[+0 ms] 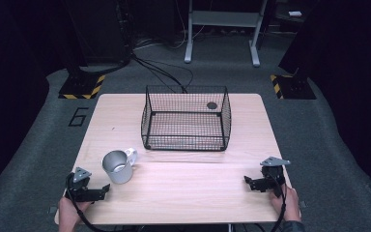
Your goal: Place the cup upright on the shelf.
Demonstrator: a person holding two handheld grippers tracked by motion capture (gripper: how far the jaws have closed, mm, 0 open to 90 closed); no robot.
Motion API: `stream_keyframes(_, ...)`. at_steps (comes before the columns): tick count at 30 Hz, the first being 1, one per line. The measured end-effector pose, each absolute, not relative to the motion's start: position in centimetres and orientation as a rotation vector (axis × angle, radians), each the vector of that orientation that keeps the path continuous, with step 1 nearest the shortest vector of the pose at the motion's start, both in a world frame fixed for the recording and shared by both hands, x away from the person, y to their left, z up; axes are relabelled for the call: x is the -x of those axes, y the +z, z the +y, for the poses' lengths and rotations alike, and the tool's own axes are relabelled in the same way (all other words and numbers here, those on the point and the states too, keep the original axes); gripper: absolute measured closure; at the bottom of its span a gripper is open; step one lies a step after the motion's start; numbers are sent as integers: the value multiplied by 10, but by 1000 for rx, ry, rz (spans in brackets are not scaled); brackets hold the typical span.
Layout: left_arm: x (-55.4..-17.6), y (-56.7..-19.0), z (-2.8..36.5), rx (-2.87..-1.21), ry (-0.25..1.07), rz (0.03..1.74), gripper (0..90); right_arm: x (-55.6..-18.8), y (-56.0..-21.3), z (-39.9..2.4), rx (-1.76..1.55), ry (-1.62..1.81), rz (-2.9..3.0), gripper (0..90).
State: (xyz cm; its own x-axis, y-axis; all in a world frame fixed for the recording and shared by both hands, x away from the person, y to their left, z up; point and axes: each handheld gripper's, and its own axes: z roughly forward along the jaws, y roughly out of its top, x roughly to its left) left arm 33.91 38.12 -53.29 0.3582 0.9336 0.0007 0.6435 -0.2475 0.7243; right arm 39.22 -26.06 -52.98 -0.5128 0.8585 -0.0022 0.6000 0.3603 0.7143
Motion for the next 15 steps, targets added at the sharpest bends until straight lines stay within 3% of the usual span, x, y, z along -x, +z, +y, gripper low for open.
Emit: stream_keyframes(15, -338, -532, 382, -2003, 581, 1362, 1, -395, -529, -260, -1249, 953, 2279, 0)
